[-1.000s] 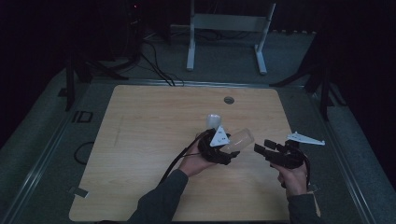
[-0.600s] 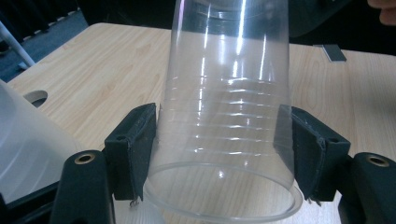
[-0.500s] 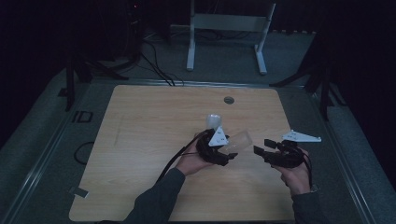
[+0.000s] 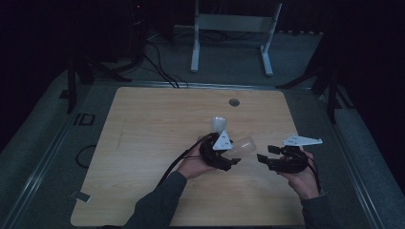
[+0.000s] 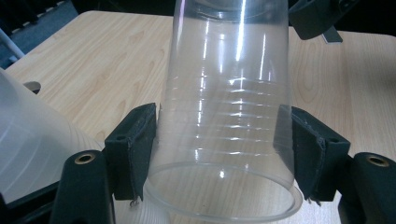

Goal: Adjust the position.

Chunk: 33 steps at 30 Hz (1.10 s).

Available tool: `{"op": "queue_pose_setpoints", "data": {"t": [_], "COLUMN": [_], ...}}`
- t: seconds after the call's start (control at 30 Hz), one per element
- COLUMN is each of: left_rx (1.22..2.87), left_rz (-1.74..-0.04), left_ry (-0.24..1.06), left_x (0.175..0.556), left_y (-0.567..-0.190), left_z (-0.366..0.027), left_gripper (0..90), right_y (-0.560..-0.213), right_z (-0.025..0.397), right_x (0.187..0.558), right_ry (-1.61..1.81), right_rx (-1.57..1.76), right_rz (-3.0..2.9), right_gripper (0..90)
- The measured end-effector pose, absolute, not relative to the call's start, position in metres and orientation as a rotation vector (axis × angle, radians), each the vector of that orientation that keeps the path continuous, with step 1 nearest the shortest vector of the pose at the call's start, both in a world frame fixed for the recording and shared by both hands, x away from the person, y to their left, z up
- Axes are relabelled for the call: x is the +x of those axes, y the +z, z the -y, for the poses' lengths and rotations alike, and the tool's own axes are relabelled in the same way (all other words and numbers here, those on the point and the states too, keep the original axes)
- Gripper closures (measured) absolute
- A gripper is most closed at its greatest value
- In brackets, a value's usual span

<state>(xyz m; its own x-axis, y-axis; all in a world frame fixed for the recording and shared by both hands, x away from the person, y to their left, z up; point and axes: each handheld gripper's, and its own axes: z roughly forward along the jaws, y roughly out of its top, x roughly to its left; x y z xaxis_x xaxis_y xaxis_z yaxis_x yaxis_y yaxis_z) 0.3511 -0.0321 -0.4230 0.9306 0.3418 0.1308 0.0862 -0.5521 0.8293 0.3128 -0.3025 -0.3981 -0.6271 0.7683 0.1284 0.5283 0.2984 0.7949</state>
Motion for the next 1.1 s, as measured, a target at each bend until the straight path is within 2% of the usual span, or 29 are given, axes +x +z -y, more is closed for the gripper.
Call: {"op": "queue_pose_setpoints", "data": {"t": [1.1], "left_rx": [2.264], "left_rz": [-0.208], "left_ry": [0.304], "left_x": [0.349], "left_y": [-0.427], "left_z": [0.030], "left_gripper": [31.3], "right_y": [-0.390], "right_z": [0.282], "right_x": [0.313], "right_ry": [0.950], "right_rx": [0.917], "right_rz": [-2.516], "right_gripper": [36.1]}}
